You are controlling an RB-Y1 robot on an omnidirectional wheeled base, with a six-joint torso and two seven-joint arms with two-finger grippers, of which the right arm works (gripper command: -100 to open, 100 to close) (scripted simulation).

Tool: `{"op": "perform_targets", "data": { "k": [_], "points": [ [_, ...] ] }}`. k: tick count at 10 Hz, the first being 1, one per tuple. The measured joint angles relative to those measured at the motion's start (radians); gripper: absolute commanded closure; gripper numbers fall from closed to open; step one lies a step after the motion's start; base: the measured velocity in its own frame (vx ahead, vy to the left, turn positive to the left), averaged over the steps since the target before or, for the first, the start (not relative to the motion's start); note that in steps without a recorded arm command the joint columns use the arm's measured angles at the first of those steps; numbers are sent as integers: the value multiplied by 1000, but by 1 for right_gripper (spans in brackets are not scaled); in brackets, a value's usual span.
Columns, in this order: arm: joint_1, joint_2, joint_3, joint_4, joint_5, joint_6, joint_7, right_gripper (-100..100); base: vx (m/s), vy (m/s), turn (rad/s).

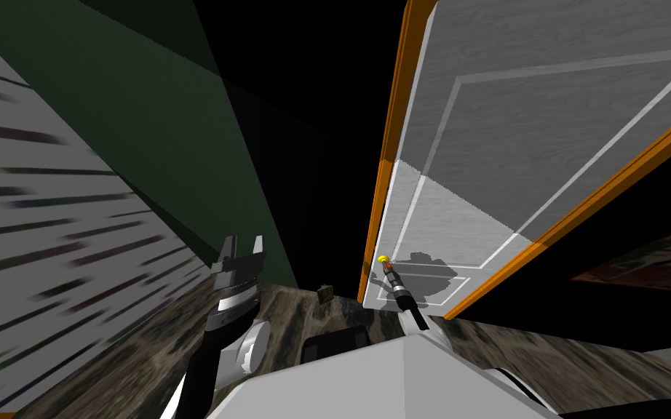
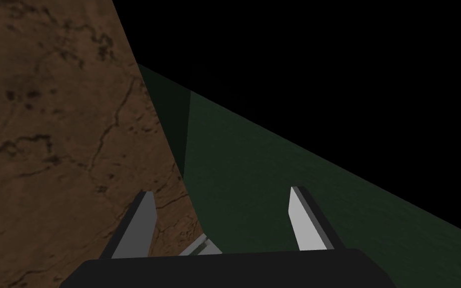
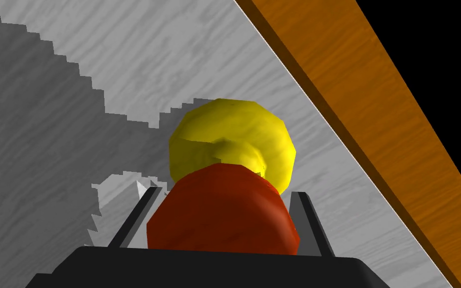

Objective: Pull the door open

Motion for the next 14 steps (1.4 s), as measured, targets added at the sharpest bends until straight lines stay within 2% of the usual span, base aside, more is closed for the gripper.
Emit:
{"op": "perform_targets", "data": {
  "k": [14],
  "points": [
    [-15,-8,27,24,-40,-8,-328,100,-27,-7,25]
  ]
}}
